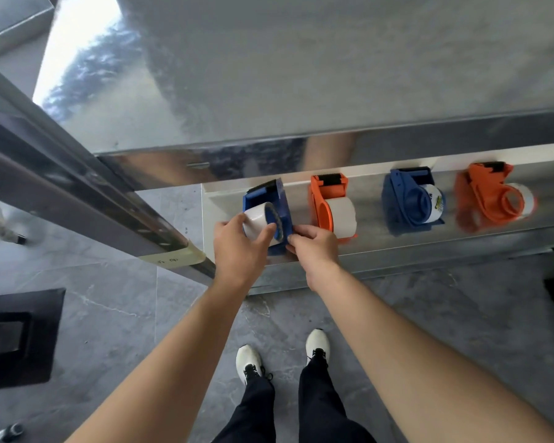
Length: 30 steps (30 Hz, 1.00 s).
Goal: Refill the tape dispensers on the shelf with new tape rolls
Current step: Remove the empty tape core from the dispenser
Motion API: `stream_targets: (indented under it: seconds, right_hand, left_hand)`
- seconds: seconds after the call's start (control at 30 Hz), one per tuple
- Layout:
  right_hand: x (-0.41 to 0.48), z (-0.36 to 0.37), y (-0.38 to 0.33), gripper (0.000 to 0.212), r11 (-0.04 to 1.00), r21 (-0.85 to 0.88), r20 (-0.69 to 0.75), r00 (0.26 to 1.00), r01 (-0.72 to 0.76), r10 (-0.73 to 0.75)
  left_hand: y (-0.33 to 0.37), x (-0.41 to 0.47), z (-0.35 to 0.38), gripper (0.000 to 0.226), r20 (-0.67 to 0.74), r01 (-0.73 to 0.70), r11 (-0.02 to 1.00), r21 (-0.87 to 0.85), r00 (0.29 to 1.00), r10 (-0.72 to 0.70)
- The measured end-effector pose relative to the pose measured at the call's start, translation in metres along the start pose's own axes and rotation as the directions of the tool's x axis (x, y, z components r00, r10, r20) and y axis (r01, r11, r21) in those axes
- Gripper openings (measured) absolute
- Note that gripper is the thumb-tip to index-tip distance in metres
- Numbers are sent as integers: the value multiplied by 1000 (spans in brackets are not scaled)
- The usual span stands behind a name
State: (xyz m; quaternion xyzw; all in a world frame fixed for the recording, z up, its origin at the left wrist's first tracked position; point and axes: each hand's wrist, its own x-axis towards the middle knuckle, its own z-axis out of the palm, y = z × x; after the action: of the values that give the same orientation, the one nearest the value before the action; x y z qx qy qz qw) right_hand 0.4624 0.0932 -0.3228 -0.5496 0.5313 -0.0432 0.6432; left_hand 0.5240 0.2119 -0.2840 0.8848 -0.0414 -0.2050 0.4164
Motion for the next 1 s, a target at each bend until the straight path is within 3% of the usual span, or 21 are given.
stream_targets:
  seconds: [0.17, 0.27, 0.37, 0.53, 1.0]
  right_hand:
    - [-4, 1, 2, 28, 993, -52, -51, 993, 108, -110]
    - [-7, 0, 0, 24, 982, -91, -49, 984, 167, -172]
    - [-12, 3, -2, 24, 959, -144, -35, 968, 242, -250]
    - [-16, 9, -1, 26, 944, -178, -28, 958, 277, -286]
    - [-21, 8, -1, 29, 935, -192, 11, 953, 299, -302]
  left_hand:
    - [-19, 6, 12, 60, -17, 81, 993, -88, 996, -83]
    - [-18, 5, 15, 43, -18, 107, 988, -110, 994, -110]
    - [-20, 4, 15, 11, -37, 123, 980, -157, 991, -130]
    - [-28, 9, 20, 24, -68, 186, 972, -147, 978, -198]
    - [-30, 13, 26, 26, -97, 207, 970, -129, 971, -220]
